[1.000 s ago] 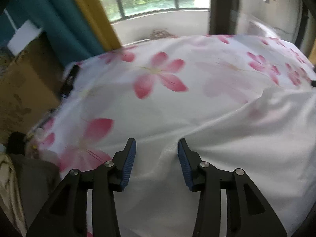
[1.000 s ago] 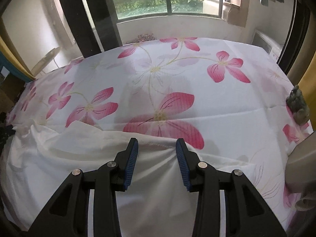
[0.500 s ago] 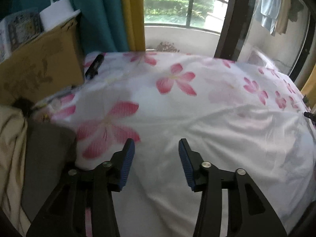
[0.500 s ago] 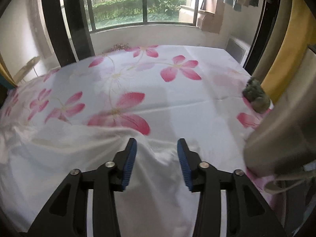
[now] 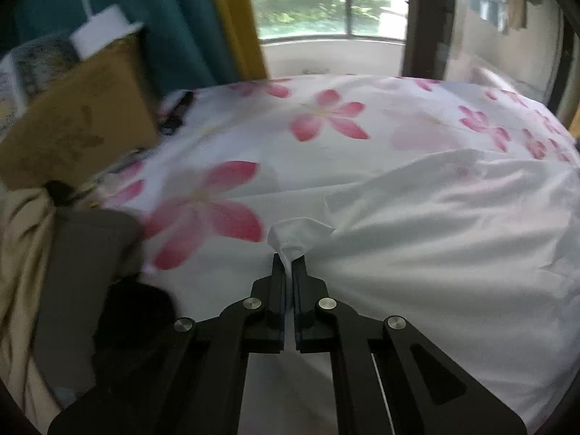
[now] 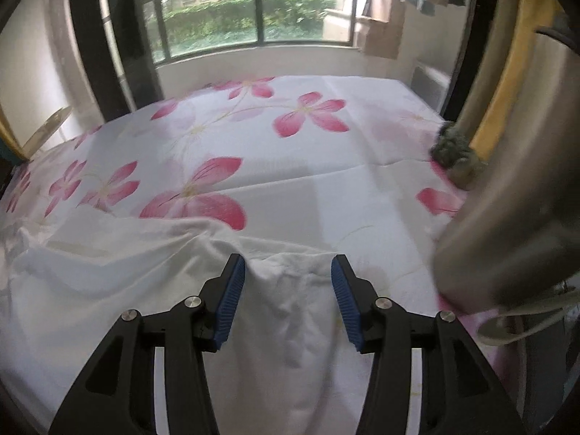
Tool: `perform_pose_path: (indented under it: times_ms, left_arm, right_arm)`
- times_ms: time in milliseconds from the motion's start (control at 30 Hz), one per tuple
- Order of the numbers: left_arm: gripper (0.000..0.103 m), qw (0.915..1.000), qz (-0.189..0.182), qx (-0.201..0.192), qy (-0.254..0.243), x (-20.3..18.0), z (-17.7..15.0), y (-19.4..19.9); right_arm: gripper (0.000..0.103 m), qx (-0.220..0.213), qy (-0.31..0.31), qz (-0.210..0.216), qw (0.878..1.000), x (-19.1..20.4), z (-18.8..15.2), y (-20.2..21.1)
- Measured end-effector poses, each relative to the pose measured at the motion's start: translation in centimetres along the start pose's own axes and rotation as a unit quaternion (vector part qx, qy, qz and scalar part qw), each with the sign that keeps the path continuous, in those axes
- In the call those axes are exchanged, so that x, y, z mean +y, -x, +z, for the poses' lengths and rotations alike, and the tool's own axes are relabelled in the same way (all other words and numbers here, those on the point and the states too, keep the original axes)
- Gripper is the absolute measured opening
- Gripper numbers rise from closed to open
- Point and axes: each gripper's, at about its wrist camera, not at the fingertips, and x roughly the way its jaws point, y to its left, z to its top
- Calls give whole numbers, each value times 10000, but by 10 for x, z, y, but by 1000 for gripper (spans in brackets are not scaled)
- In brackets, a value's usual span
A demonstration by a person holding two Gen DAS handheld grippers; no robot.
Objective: Fold large clothes
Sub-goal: 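Grasp the shirt hem with the left tool while the right tool grasps it too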
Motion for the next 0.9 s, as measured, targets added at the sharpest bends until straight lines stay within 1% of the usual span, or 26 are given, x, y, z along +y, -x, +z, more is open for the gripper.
perform_pose_path:
  times_ms: [67, 200, 233, 267, 300, 333, 367, 433, 533, 600, 633, 700, 733, 767, 800, 833, 867, 900]
  left_arm:
    - [3, 9997, 57, 31, 243, 9, -4, 3]
    - [3, 9995, 87, 96, 301, 11, -12, 7]
    - [3, 9994, 68, 103, 309, 11, -12, 7]
    - [4, 9994, 41, 105, 323, 10, -12, 7]
    - [4, 9994, 3, 98, 340, 10, -12, 8]
    - [4, 9993, -34, 84, 351, 10, -12, 9]
    - [4, 9993, -77, 56, 351, 10, -10, 10]
    - [4, 9994, -121, 10, 323, 8, -6, 13]
    - [4, 9995, -199, -12, 257, 6, 0, 13]
    - [4, 9993, -286, 145, 205, 4, 3, 7]
    - [4, 9993, -260, 190, 188, 3, 4, 6]
    - [6, 9993, -288, 137, 189, 2, 7, 8]
    - [12, 9993, -309, 97, 206, 2, 8, 11]
    - [28, 9993, -292, 33, 249, 3, 11, 15]
    - [38, 9992, -278, -38, 292, 5, 14, 18]
    - [53, 9989, -285, -132, 342, 6, 18, 22]
    - [55, 9982, -343, -296, 403, 7, 23, 29]
    - [55, 9975, -413, -390, 417, 7, 28, 33]
  right_arm:
    - [50, -15, -82, -47, 10000, -6, -1, 3]
    - [50, 123, 78, -170, 9997, -7, -5, -5]
    - [50, 53, 121, -160, 9998, -6, -7, -5]
    - [45, 39, 180, -139, 9997, -3, -7, -5]
    - [36, 15, 237, -113, 9997, -1, -7, -4]
    - [10, -21, 327, 59, 9994, 3, -7, -3]
    - [3, -34, 380, 49, 9993, 6, -6, -3]
    - [3, -103, 510, -132, 9986, 9, -4, -2]
    - [3, -324, 391, -440, 9977, 0, 3, 6]
    - [3, -311, 381, -578, 9971, -5, 5, 6]
    - [3, -277, 388, -610, 9970, -7, 4, 5]
    - [3, -104, 443, -610, 9971, -5, 2, 3]
    - [3, -56, 480, -615, 9969, -4, 1, 4]
    - [4, -30, 527, -659, 9964, -2, 1, 5]
    - [4, -9, 565, -721, 9958, 0, 1, 7]
    - [7, -11, 597, -758, 9953, 1, 2, 10]
    - [16, -95, 615, -777, 9950, 3, 5, 15]
    - [24, -193, 634, -775, 9948, 5, 7, 20]
